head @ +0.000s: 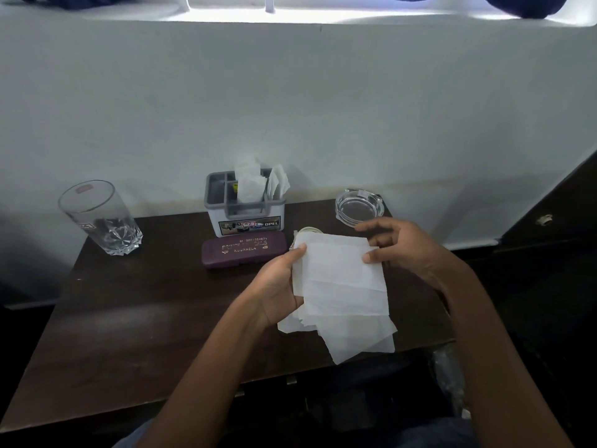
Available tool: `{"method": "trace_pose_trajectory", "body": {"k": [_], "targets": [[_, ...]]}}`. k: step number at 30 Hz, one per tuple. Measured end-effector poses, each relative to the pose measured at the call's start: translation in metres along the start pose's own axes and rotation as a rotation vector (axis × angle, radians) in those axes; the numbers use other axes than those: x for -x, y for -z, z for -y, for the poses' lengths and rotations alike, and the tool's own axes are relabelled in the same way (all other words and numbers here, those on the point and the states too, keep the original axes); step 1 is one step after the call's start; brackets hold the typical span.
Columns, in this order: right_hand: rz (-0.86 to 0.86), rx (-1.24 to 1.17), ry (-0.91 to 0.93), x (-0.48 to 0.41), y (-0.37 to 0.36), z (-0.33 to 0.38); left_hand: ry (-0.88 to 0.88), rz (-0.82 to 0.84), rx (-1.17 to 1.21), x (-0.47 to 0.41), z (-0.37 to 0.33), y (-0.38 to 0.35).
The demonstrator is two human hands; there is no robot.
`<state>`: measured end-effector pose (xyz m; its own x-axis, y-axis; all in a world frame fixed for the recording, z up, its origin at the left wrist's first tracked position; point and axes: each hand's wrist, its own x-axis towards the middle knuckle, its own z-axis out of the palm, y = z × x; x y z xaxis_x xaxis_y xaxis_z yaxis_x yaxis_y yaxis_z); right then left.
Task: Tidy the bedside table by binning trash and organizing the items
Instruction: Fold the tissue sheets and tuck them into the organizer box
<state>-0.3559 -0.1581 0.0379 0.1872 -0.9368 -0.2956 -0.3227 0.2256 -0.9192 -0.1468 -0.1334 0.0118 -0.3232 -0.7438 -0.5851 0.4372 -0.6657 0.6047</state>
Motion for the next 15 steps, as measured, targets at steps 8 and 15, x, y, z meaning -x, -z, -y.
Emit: {"method": "trace_pose_trajectory", "body": {"k": [8, 15], "targets": [[-0.111, -0.034, 0.042, 0.010, 0.023, -0.006, -0.011, -0.017, 0.041, 0.002, -0.005, 0.004], [-0.021, -0.363, 0.221, 0.030, 0.018, 0.031, -0.005, 0.017, 0.052, 0.002, -0.003, 0.002]]}}
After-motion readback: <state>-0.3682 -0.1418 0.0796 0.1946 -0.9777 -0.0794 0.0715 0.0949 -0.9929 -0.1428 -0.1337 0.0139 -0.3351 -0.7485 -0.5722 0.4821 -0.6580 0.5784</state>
